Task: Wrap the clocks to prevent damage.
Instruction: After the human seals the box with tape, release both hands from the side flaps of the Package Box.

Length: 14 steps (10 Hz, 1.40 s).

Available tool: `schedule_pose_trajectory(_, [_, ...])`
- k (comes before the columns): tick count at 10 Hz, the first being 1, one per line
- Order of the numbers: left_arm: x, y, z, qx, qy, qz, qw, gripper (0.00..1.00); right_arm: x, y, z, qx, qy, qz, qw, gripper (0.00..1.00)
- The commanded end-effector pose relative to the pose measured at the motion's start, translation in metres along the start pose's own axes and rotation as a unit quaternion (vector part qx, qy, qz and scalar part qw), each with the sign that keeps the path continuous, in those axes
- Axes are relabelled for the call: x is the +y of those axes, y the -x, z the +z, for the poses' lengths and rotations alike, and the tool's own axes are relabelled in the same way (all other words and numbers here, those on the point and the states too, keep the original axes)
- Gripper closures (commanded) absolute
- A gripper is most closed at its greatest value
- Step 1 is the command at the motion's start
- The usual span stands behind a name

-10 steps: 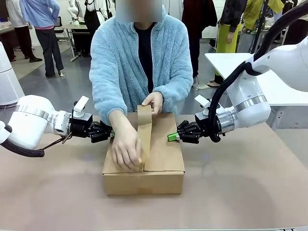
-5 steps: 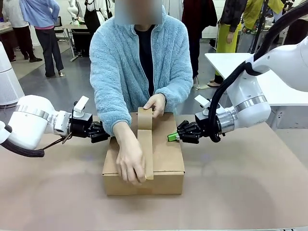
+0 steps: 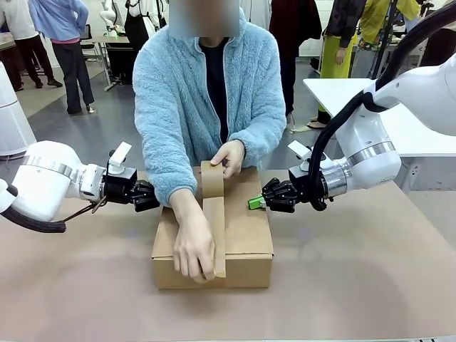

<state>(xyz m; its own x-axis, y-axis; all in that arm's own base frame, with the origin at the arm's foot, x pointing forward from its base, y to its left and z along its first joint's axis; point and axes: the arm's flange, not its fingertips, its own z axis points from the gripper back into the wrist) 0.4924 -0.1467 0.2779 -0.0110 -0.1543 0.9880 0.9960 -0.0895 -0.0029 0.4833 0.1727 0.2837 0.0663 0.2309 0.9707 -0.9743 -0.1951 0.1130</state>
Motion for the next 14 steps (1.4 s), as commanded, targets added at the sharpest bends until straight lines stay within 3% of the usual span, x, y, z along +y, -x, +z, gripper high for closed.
schedule_pose_trajectory(1, [0.0009,0.0014,-0.0029,0.000,-0.007,0.001,1.000,0.99,0.0014,0.0049,-0.0016,0.002,0.011,-0.003,1.000,0.99])
schedule_pose_trajectory(14, [0.0009,0.0014,-0.0029,0.000,-0.007,0.001,1.000,0.99,0.0014,0.0049,-0.0016,0.002,0.011,-0.003,1.000,0.99])
